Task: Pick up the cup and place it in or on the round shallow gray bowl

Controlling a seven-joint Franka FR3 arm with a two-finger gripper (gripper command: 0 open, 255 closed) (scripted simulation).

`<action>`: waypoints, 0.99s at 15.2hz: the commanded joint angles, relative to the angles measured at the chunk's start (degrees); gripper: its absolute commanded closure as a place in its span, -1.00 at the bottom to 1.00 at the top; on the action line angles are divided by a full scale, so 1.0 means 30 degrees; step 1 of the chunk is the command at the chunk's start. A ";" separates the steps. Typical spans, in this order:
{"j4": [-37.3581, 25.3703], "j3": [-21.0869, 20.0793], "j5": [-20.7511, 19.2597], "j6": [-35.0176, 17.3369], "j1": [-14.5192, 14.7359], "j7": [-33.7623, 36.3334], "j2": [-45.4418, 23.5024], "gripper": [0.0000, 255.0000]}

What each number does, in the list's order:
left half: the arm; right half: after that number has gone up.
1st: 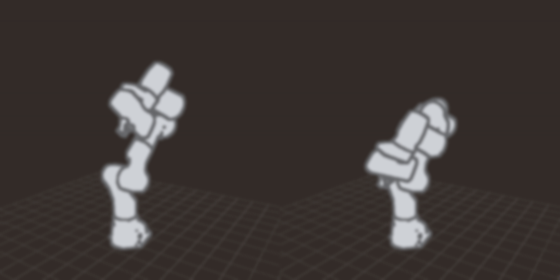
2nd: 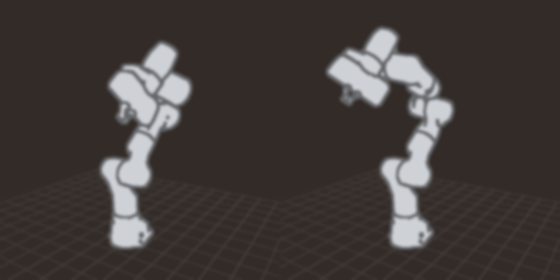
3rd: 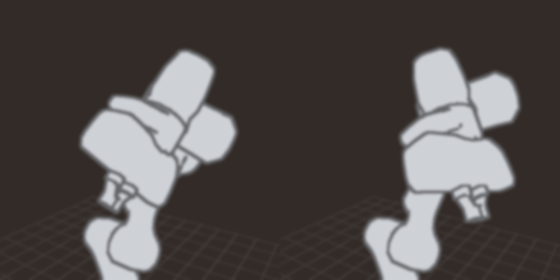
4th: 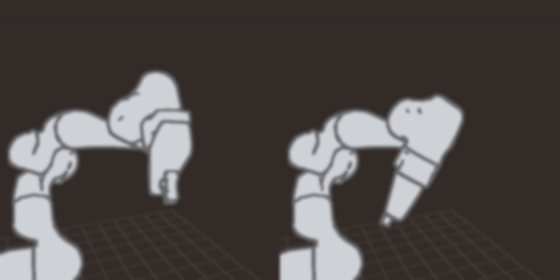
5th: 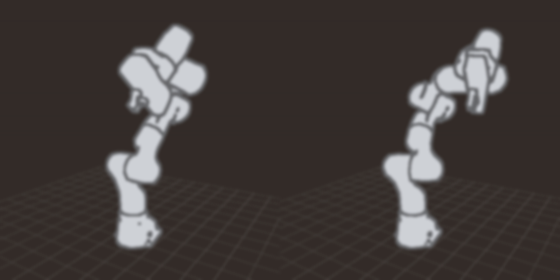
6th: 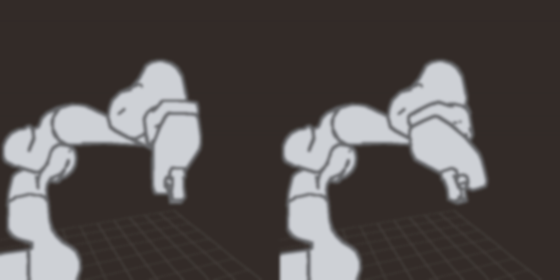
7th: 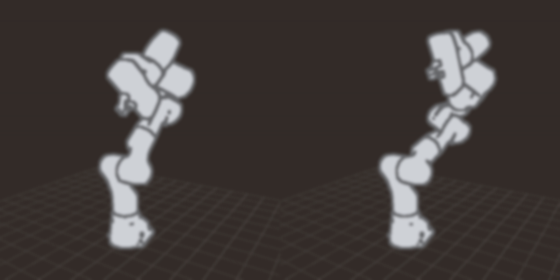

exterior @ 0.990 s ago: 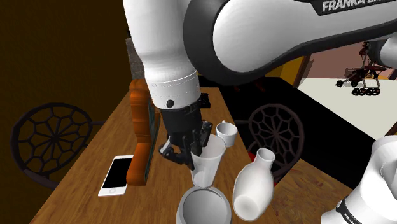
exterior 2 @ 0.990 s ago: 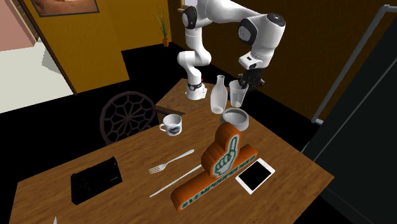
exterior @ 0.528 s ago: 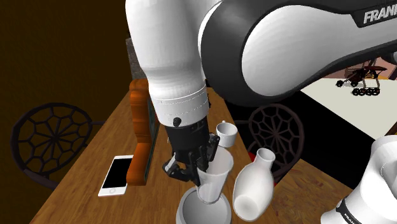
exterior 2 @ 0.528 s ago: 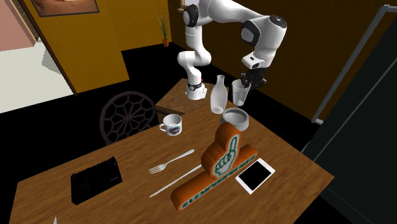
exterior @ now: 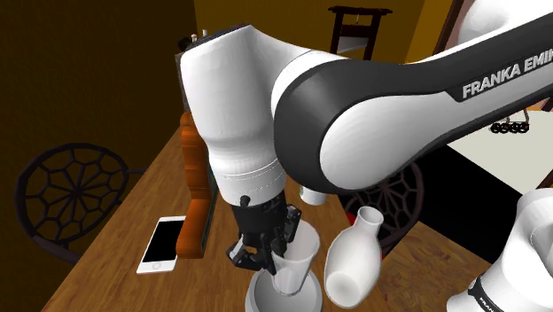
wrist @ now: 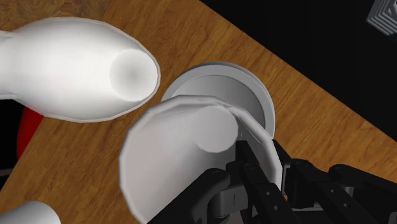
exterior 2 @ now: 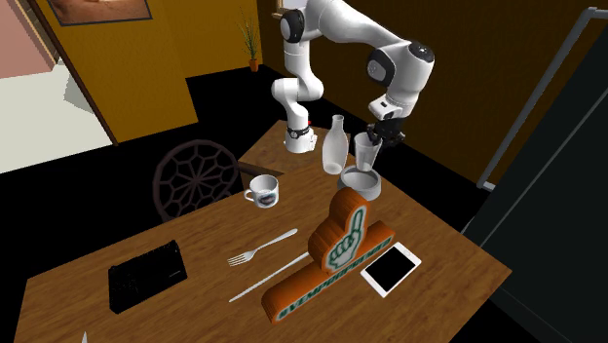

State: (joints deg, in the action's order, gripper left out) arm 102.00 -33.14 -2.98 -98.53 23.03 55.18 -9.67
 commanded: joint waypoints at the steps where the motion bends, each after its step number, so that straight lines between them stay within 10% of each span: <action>1: 0.0470 0.0019 -0.0029 -0.0506 -0.0019 -0.0005 -0.0026 1.00; 15: 0.1612 0.0082 -0.0318 -0.2063 0.0039 0.0157 -0.0521 1.00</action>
State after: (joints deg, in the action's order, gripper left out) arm 106.83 -32.90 -3.93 -104.71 23.15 55.65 -11.24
